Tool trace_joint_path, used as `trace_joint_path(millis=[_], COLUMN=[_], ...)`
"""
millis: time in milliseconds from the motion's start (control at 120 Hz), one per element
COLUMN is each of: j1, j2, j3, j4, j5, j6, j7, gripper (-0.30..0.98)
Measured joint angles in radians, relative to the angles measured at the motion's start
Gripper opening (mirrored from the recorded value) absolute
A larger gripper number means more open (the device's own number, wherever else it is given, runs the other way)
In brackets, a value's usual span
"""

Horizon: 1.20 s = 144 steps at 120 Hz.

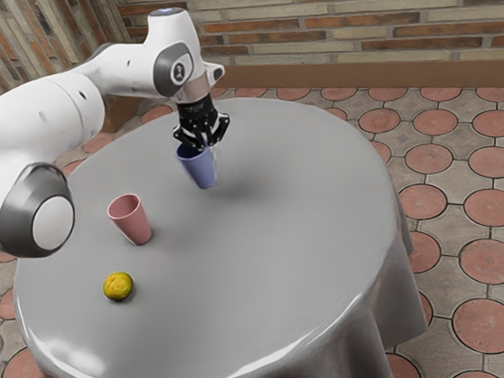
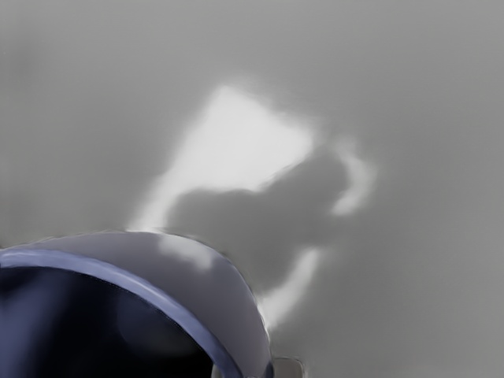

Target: Place the right cup onto the left cup

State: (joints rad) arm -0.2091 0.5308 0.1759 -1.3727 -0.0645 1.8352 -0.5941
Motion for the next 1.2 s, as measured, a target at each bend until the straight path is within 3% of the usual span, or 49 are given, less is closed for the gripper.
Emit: trace_joint_path(millis=[200, 367, 1200], j1=[0.03, 0.078, 0.155], j2=[-0.252, -0.349, -0.385], j3=[-0.003, -0.003, 0.018], j4=[-0.244, -0.32, -0.416], j5=[0.036, 0.07, 0.082], j6=[-0.033, -0.053, -0.056], j7=[-0.013, -0.025, -0.049], gripper=[-0.1, -0.1, -0.1])
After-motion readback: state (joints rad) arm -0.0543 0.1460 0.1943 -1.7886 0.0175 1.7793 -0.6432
